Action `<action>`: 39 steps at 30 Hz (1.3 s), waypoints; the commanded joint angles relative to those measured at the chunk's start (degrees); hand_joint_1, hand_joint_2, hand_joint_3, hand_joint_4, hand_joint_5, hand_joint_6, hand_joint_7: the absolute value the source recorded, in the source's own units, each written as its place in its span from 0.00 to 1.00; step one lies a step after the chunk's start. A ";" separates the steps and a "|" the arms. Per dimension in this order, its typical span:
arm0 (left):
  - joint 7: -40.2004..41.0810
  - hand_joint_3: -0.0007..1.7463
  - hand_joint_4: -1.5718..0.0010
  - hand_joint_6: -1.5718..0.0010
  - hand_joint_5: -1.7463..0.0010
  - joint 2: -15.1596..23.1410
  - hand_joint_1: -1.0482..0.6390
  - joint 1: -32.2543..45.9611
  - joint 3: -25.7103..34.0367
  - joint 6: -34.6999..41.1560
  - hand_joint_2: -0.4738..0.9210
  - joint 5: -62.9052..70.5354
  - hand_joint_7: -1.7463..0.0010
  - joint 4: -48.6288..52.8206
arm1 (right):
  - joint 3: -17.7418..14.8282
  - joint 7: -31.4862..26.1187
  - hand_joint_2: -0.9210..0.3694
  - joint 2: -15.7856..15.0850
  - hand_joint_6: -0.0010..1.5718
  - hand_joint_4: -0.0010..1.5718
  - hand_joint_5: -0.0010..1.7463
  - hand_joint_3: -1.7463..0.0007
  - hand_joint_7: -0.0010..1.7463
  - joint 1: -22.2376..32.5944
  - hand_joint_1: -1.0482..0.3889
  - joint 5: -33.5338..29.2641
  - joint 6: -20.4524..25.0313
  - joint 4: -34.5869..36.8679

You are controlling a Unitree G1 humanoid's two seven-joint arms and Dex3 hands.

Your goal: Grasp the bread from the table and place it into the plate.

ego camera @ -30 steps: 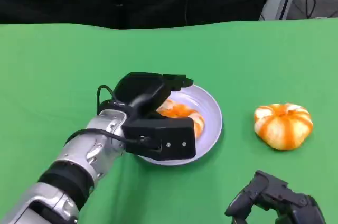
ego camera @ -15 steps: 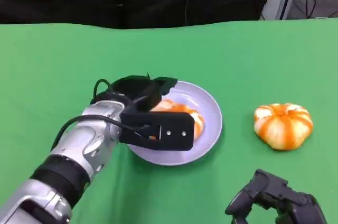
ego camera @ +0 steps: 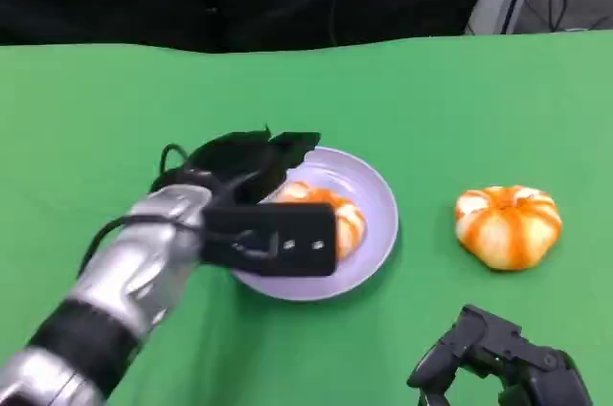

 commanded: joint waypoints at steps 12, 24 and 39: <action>-0.26 0.19 0.72 0.77 0.84 3.76 0.28 18.55 15.17 -6.12 1.00 -16.71 0.92 -23.43 | -0.27 -0.21 0.42 -0.10 0.48 0.44 0.93 0.29 0.77 0.05 0.66 0.23 0.34 -0.39; -0.79 0.64 0.50 0.48 0.26 -3.25 0.64 43.76 28.33 -16.50 0.68 -42.34 0.49 -38.41 | -0.17 -0.02 0.43 -0.23 0.48 0.43 0.93 0.28 0.77 0.32 0.66 0.23 0.54 -0.74; -2.91 0.72 0.49 0.58 0.01 -9.33 0.65 56.97 28.31 -17.14 0.73 -52.29 0.04 -41.88 | -0.77 0.24 0.42 -0.72 0.48 0.44 0.93 0.28 0.77 0.07 0.65 0.56 -0.10 -0.41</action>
